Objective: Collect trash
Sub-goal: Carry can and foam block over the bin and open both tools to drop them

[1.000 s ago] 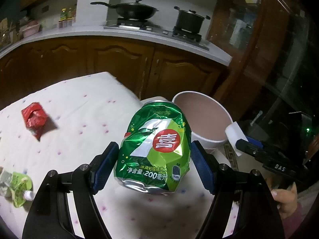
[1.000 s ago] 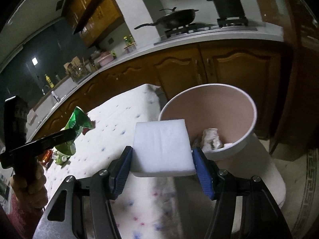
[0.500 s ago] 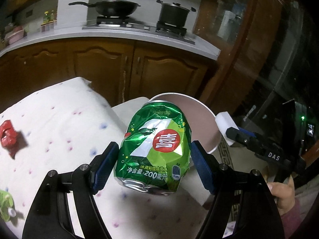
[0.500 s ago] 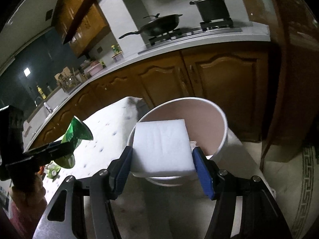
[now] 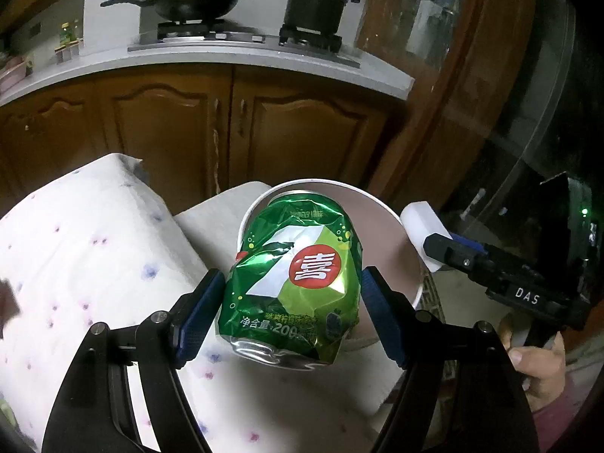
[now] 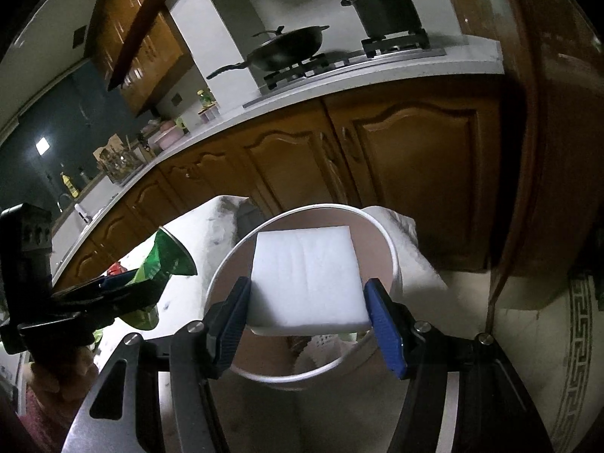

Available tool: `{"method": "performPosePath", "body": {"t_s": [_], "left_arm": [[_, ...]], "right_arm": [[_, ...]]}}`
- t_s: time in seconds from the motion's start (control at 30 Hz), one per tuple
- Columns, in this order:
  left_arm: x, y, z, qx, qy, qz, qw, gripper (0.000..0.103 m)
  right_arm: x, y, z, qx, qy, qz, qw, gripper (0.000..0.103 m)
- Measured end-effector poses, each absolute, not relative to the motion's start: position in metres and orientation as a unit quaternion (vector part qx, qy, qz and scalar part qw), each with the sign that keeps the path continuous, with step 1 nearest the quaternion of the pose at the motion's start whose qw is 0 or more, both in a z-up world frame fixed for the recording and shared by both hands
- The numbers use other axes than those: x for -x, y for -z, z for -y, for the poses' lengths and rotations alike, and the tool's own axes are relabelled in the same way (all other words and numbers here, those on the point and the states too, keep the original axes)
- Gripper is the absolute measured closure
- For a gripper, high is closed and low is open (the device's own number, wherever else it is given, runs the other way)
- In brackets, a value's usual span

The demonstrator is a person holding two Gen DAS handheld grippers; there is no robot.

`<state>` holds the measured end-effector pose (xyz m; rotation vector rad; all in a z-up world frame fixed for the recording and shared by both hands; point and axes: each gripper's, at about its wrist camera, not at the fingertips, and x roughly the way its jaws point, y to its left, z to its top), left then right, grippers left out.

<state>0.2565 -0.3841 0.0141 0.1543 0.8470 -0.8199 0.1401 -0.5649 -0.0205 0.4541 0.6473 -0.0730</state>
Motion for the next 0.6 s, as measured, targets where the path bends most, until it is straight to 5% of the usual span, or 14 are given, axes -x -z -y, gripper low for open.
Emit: {"method": "performPosePath", "body": {"t_s": [0.6], "left_arm": [[-0.269,0.003,0.412,-0.09,0.388,-0.416,0.817,0.028]], "right_arm": [[-0.159,0.028,0.576,-0.22,0.032,-0.331,0.917,0.04]]}}
